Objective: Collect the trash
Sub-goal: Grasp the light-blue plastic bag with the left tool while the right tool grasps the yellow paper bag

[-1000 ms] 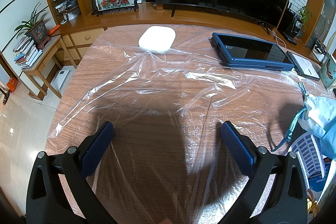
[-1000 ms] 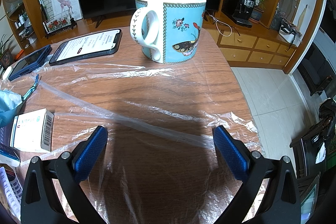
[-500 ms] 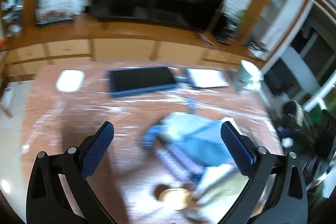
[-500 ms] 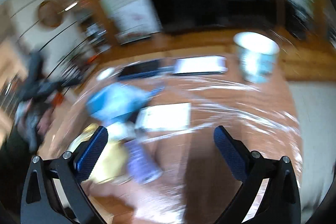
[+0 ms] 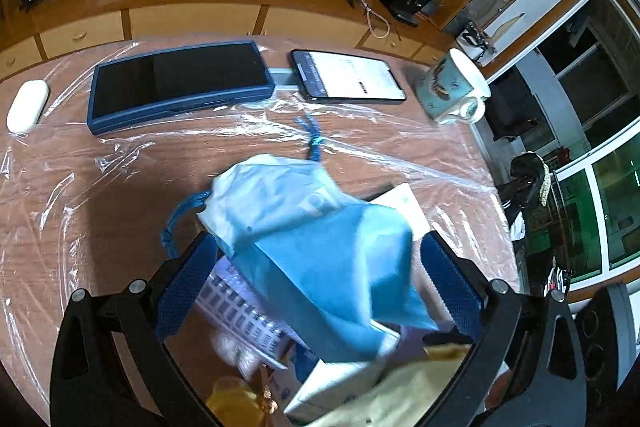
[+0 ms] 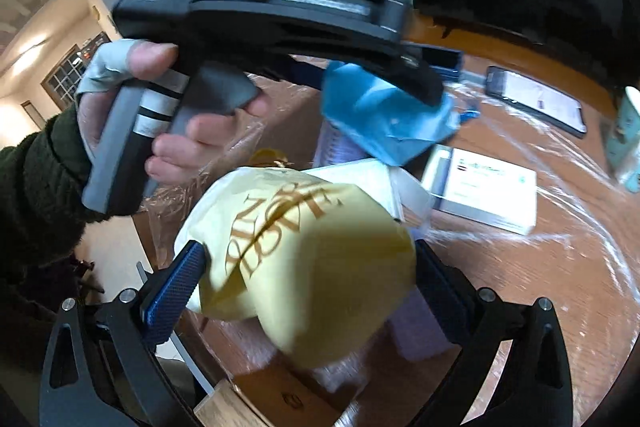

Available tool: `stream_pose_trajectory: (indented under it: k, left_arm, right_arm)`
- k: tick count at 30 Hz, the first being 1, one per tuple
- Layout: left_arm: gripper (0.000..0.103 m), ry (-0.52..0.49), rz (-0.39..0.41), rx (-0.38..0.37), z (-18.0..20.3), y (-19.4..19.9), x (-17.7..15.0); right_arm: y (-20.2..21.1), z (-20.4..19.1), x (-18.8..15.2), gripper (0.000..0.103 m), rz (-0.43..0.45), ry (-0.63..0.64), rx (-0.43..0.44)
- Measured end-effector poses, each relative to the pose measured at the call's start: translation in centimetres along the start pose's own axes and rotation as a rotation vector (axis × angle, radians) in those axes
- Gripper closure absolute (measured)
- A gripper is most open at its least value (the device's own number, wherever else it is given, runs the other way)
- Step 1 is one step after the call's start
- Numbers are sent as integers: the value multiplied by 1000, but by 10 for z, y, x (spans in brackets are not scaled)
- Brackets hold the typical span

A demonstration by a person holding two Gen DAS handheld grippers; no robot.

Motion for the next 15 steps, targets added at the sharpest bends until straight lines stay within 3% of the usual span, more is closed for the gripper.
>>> stream_pose_trajectory:
  k: [4,12,15]
  left_arm:
    - [2,37,-19,-46,-9,-8,1]
    - [20,48,-29,-110,-17,-10,3]
    - [29,62,-35,-141,-20,-10,3]
  right_arm:
    - [-6,5,8,10,16,-27,40]
    - [1,19,14,32,58,-102,152]
    - [4,17,8,34,81,-126,172]
Point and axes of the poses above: each gripper's, at about its wrist camera, not at the fingertips, and y roughly against the way its jaws point, z to its right, x to its top, the point moved 3 cm from there along -y, roughly the way its jaws point, and after that the axes turned 12 degrees about x, right-handed, at the moved point
